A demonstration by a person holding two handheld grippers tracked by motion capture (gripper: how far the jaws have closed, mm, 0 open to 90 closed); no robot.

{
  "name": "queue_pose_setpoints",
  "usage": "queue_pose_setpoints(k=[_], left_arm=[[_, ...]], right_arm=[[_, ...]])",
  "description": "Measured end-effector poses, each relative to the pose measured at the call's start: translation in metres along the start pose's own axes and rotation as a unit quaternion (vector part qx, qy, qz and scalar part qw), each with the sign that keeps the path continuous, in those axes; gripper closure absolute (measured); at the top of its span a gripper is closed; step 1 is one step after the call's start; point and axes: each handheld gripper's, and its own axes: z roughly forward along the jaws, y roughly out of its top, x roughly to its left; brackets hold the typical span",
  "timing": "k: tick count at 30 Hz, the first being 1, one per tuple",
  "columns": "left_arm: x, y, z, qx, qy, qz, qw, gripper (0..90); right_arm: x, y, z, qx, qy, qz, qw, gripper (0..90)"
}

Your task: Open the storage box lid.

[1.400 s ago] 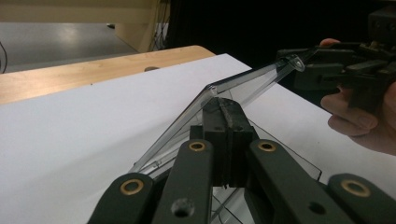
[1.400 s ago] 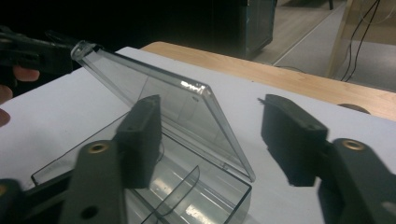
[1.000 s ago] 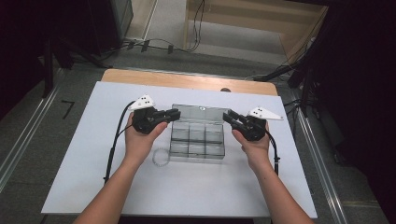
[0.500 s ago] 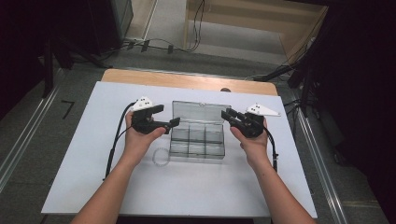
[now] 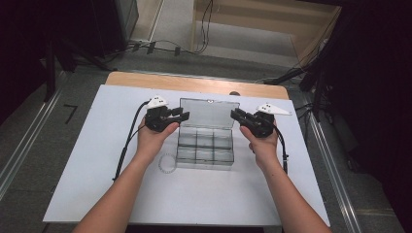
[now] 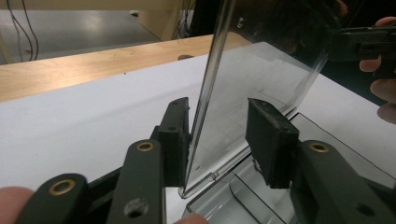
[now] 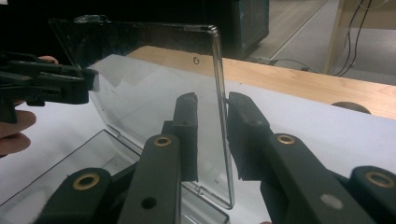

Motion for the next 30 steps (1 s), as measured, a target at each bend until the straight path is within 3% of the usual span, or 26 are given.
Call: queue_pose_setpoints(k=[3, 9, 15, 21, 30], left_arm=[[0.003, -0.001, 0.001, -0.006, -0.003, -0.018, 0.9998, 64.0], [0.006, -0.003, 0.005, -0.006, -0.007, -0.031, 0.9995, 64.5], [0.013, -0.008, 0.011, 0.003, -0.012, -0.05, 0.9986, 65.0], [0.017, -0.011, 0.016, 0.009, -0.007, -0.06, 0.9981, 66.8], [0.022, -0.014, 0.023, 0.01, -0.003, -0.087, 0.9962, 70.7]], right_arm=[[-0.002, -0.001, 0.003, 0.0, -0.001, -0.001, 1.0, 71.9], [-0.011, -0.012, 0.011, 0.016, 0.016, 0.018, 0.9996, 70.9], [-0.014, -0.028, 0.02, 0.036, 0.009, 0.028, 0.9989, 72.4], [-0.015, -0.029, 0.025, 0.034, 0.002, 0.03, 0.999, 74.0], [-0.018, -0.031, 0.032, 0.029, 0.007, 0.058, 0.9979, 72.0]])
